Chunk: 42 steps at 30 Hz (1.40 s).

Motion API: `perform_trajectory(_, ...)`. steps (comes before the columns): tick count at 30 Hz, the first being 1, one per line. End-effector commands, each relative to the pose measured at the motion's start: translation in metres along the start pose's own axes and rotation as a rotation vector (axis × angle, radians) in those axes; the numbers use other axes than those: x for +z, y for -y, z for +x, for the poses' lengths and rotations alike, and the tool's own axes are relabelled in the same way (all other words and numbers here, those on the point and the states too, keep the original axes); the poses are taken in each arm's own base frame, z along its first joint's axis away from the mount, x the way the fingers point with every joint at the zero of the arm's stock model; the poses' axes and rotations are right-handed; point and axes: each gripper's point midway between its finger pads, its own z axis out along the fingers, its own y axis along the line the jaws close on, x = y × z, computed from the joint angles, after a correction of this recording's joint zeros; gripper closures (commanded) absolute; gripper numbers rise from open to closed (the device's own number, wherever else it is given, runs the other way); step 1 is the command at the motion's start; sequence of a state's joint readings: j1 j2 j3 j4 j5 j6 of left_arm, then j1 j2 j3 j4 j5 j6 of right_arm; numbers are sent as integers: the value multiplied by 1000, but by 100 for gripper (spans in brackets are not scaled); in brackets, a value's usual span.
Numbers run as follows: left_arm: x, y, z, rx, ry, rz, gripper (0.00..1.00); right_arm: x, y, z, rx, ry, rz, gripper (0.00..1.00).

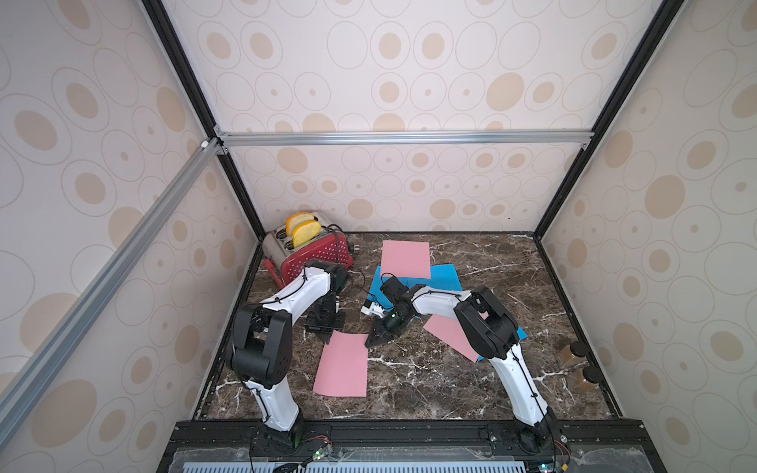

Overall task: Sort the scattered colored papers by color
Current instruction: Place the colored paper at the center of the board.

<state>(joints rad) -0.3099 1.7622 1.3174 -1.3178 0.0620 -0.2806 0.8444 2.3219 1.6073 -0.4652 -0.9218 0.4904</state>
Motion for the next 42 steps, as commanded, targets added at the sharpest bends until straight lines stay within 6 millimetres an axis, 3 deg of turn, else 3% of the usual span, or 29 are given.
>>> perform_trajectory(1, -2, 3, -2, 26, -1, -1, 100, 8, 25, 11, 57, -31, 103, 100)
perform_trajectory(7, -7, -2, -5, 12, 25, -23, 100, 6, 31, 17, 68, -48, 139, 100)
perform_trajectory(14, -14, -26, -6, -38, 37, -167, 70, 6, 32, 18, 73, -53, 142, 100)
perform_trajectory(22, -47, -51, -9, -107, 124, -297, 65, 5, 32, 17, 72, -51, 146, 100)
perform_trajectory(25, -61, -45, -16, -141, 216, -245, 65, 3, 30, 15, 62, -44, 134, 100)
perform_trajectory(28, -69, -24, -27, -174, 340, -92, 65, -6, 17, 8, 57, -5, 70, 100)
perform_trajectory(32, -83, 4, -40, -204, 529, 131, 66, -37, -16, -11, 21, 93, -25, 100)
perform_trajectory(35, -101, 14, -44, -212, 643, 225, 66, -72, -22, -15, 2, 144, 15, 100)
perform_trajectory(39, -108, 25, -48, -204, 701, 311, 66, -129, -12, -17, 31, 258, 32, 100)
perform_trajectory(42, -99, 45, -56, -178, 677, 411, 65, -174, 16, -1, 61, 269, 152, 100)
